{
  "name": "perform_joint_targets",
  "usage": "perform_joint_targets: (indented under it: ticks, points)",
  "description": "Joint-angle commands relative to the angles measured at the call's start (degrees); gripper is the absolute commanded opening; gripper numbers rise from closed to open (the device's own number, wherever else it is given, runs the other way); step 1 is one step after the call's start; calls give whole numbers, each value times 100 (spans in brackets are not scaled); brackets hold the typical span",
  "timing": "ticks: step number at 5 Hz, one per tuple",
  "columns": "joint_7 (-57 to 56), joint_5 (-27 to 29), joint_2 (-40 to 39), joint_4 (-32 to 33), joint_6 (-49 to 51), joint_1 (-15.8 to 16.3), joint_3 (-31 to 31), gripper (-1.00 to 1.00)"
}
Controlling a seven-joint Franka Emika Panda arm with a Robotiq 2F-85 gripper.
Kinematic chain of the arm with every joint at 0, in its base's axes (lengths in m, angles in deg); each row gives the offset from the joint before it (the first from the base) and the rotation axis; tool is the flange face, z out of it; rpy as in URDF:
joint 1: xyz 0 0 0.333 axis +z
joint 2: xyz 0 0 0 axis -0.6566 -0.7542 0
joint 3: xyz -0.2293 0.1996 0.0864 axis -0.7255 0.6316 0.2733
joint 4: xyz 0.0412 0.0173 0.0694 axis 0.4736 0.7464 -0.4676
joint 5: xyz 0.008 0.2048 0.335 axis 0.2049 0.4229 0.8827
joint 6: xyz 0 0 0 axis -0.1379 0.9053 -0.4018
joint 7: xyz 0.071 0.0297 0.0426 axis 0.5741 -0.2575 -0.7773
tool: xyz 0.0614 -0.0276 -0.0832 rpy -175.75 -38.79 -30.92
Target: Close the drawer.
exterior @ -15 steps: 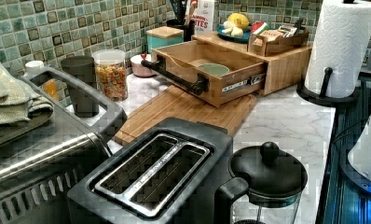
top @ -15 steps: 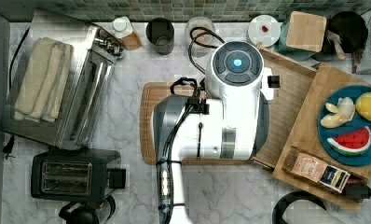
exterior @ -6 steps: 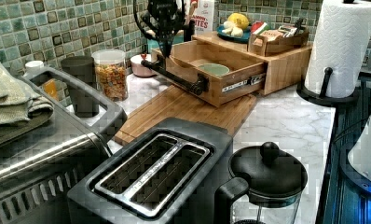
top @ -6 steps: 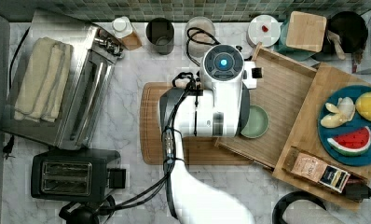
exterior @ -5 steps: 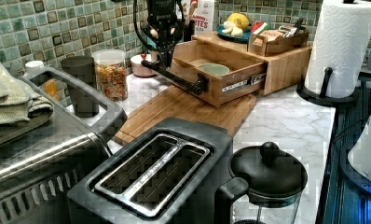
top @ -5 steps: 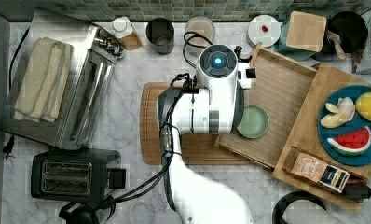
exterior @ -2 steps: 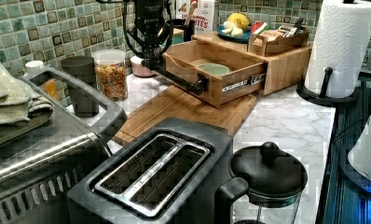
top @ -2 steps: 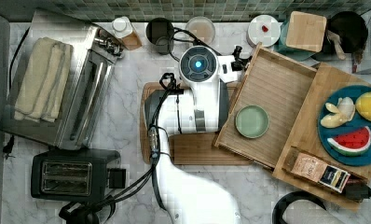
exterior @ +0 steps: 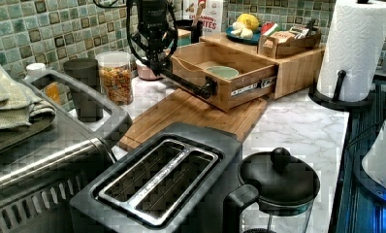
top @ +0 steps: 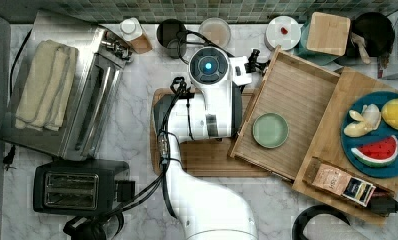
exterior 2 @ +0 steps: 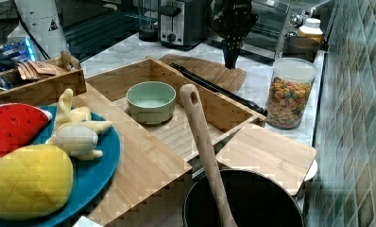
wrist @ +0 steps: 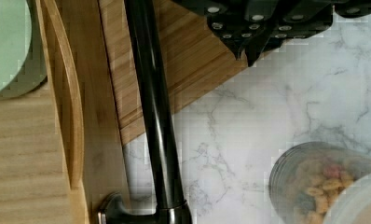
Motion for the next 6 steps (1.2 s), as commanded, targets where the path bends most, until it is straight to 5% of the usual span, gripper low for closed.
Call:
perform_joint_targets:
  ticks: [1,4,6]
  points:
    - [75,-613,-403,-316,88,177,-151,-100]
    - [-457,-519,-452,-165,-71,-27,-101,-100]
    - [-1321,-331,-276,126,80,-432,-18,-100]
